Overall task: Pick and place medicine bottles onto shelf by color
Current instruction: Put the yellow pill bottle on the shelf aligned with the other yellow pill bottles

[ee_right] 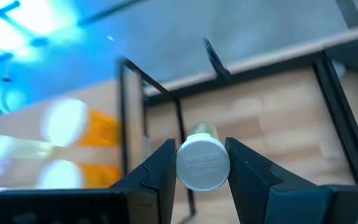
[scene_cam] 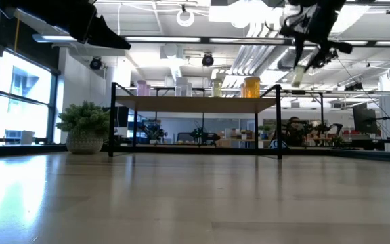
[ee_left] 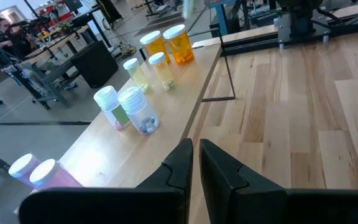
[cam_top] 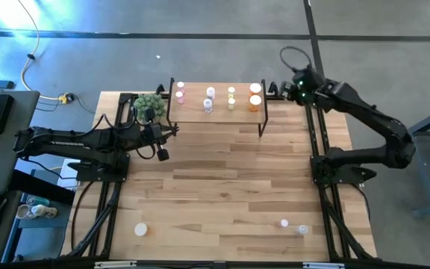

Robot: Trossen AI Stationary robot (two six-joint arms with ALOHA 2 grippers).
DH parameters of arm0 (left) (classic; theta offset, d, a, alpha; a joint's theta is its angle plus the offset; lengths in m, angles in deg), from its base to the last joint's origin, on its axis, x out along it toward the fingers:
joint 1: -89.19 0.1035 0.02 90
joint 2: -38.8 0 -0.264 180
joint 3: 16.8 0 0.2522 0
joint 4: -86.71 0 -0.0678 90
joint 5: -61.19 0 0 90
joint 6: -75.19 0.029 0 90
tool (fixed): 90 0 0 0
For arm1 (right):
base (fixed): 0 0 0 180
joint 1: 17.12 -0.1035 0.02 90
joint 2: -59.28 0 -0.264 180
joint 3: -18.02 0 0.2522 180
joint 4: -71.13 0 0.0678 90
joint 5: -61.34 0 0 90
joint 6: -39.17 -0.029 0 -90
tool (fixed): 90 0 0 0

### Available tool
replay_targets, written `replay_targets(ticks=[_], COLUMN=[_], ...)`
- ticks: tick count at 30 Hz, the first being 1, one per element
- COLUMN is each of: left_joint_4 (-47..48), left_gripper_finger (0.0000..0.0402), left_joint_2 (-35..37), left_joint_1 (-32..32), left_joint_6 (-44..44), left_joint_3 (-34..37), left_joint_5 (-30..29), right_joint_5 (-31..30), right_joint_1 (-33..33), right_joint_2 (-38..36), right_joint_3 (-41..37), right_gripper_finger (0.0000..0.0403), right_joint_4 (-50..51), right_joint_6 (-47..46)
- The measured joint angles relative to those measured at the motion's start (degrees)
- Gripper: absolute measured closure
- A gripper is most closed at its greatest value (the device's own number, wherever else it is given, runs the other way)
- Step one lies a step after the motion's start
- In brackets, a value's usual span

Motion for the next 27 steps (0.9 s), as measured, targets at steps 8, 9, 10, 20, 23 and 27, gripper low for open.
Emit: replay_targets(ticks=[8, 9, 10, 20, 23, 27], left_joint_4=[0.2, 0.2, 0.2, 0.2, 0.2, 0.2], left_gripper_finger=[0.0380, 0.0380, 0.0380, 0.0380, 0.0380, 0.0381], left_joint_2=[0.0, 0.0, 0.0, 0.0, 0.0, 0.0], left_joint_1=[0.0, 0.0, 0.0, 0.0, 0.0, 0.0], left_joint_6=[0.0, 0.0, 0.0, 0.0, 0.0, 0.0], left_joint_3=[0.0, 0.0, 0.0, 0.0, 0.0, 0.0], left_joint_5=[0.0, 0.0, 0.0, 0.0, 0.0, 0.0], right_joint_5=[-0.6, -0.6, -0.7, 1.9, 2.3, 2.8], right_joint_1=[0.0, 0.0, 0.0, -0.5, -1.4, -3.6], right_joint_2=[0.0, 0.0, 0.1, 6.8, 9.5, 12.8], right_joint_3=[8.8, 9.5, 10.2, 19.7, 22.9, 27.4], right_gripper_finger=[0.0294, 0.0294, 0.0294, 0.0294, 0.0295, 0.0295], right_joint_4=[-1.3, -1.5, -1.7, -1.9, -1.9, -0.9], right_joint_6=[5.4, 6.0, 6.4, 11.2, 12.5, 13.0])
